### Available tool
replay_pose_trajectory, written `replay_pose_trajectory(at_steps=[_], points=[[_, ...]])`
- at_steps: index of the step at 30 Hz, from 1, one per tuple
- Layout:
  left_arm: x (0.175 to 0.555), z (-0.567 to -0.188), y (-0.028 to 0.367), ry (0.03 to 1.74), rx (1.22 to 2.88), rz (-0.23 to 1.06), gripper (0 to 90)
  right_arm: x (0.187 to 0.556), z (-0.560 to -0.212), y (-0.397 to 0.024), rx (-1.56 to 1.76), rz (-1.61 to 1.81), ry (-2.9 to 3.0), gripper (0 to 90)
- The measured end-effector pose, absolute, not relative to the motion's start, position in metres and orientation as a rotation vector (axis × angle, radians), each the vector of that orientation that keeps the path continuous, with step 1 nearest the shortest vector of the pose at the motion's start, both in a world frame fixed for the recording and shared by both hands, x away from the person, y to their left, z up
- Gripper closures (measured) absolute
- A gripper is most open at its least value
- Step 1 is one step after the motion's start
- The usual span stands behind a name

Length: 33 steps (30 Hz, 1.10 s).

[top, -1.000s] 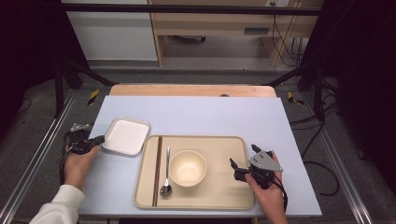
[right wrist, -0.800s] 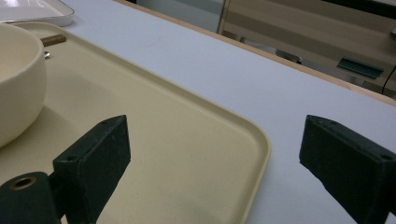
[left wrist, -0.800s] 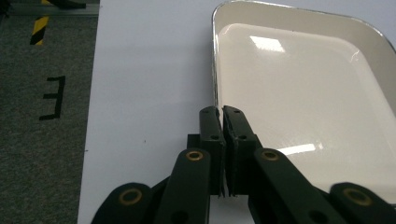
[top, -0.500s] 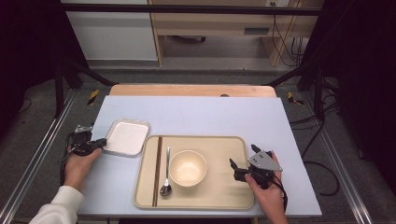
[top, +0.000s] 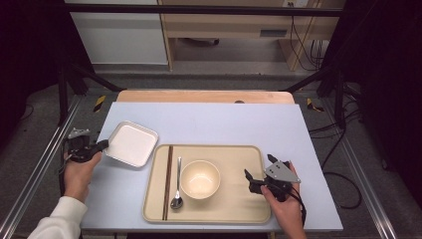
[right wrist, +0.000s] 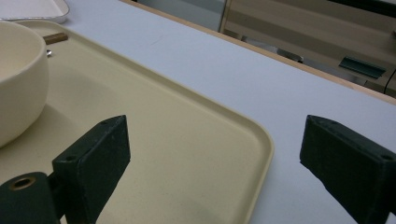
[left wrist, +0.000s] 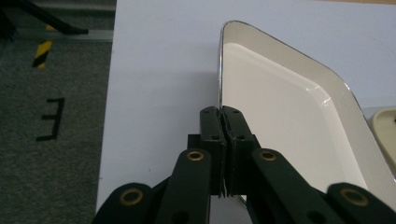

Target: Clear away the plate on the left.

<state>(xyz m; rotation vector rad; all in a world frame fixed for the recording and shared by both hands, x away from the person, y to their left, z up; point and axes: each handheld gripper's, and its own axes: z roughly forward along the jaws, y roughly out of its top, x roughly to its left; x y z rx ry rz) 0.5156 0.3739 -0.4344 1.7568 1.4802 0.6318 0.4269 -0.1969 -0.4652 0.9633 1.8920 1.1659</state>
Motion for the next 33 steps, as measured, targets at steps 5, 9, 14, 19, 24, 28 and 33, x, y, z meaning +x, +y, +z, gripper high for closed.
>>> replay_pose_trajectory(at_steps=[5, 9, 14, 19, 24, 28, 33], points=[[0.514, -0.427, 0.369, 1.473, 1.739, 0.66, 88.3, 0.426, -0.465, -0.195, 0.96, 1.168, 1.892, 8.9], [0.514, -0.425, 0.368, 1.472, 1.725, 0.662, 88.3, 0.426, -0.465, -0.194, 0.96, 1.168, 1.892, 8.9], [0.515, -0.422, 0.366, 1.472, 1.715, 0.667, 88.4, 0.426, -0.465, -0.196, 0.963, 1.167, 1.888, 8.9], [0.514, -0.414, 0.367, 1.466, 1.678, 0.678, 88.4, 0.426, -0.465, -0.196, 0.962, 1.167, 1.887, 8.9], [0.512, -0.406, 0.363, 1.449, 1.652, 0.675, 88.4, 0.426, -0.464, -0.196, 0.966, 1.167, 1.882, 8.9], [0.51, -0.396, 0.356, 1.415, 1.633, 0.661, 88.4, 0.425, -0.46, -0.195, 0.973, 1.167, 1.867, 9.0], [0.509, -0.376, 0.338, 1.352, 1.63, 0.662, 88.4, 0.421, -0.437, -0.189, 0.957, 1.196, 1.827, 9.3]])
